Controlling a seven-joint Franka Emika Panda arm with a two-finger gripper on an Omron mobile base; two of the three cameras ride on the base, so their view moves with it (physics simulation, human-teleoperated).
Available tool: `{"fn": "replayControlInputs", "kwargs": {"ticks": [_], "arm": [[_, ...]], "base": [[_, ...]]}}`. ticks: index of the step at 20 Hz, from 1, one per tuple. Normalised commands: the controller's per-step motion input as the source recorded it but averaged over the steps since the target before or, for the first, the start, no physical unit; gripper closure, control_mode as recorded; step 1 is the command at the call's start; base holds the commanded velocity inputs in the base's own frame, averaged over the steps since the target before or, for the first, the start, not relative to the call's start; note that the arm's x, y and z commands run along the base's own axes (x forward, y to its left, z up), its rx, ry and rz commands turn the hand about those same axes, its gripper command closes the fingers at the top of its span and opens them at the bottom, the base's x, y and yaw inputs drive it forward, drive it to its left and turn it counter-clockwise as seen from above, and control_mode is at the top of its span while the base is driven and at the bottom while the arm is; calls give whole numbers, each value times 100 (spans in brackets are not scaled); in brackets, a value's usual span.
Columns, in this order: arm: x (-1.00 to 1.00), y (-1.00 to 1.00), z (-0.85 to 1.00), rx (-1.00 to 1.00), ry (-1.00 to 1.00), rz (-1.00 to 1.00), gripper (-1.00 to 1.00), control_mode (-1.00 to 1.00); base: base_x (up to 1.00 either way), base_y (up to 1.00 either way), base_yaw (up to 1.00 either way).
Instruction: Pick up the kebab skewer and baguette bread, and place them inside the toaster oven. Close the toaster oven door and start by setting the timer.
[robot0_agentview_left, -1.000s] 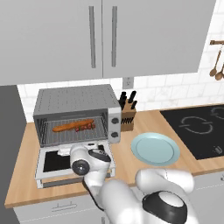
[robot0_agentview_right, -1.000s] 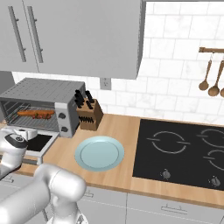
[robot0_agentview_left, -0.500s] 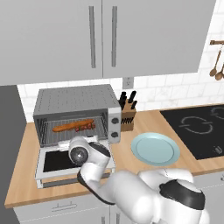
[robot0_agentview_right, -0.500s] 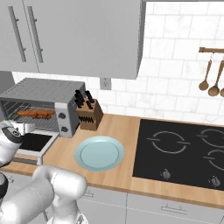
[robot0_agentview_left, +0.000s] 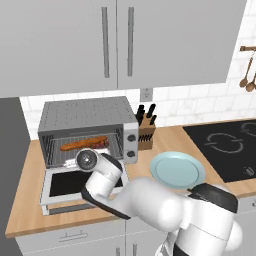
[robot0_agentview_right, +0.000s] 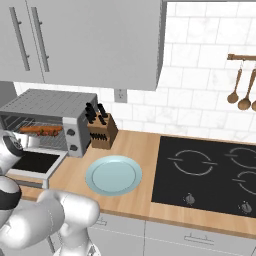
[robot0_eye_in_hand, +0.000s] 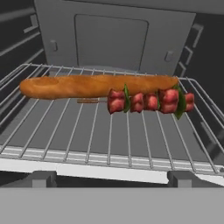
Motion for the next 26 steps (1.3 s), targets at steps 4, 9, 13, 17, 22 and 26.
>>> {"fn": "replayControlInputs", "kwargs": {"ticks": [4,9,13,17,22,26], "arm": [[3,0,0,0,1,0,-100,-100],[2,0,-18,2,0,0,-100,-100],[10,0,-16,8,0,0,-100,-100],[13,0,-13,11,0,0,-100,-100],[7,0,-20,3,0,0,-100,-100],[22,0,-4,0,0,0,-100,-100]], "base": [[0,0,0],[0,0,0],[0,0,0],[0,0,0],[0,0,0],[0,0,0]]}}
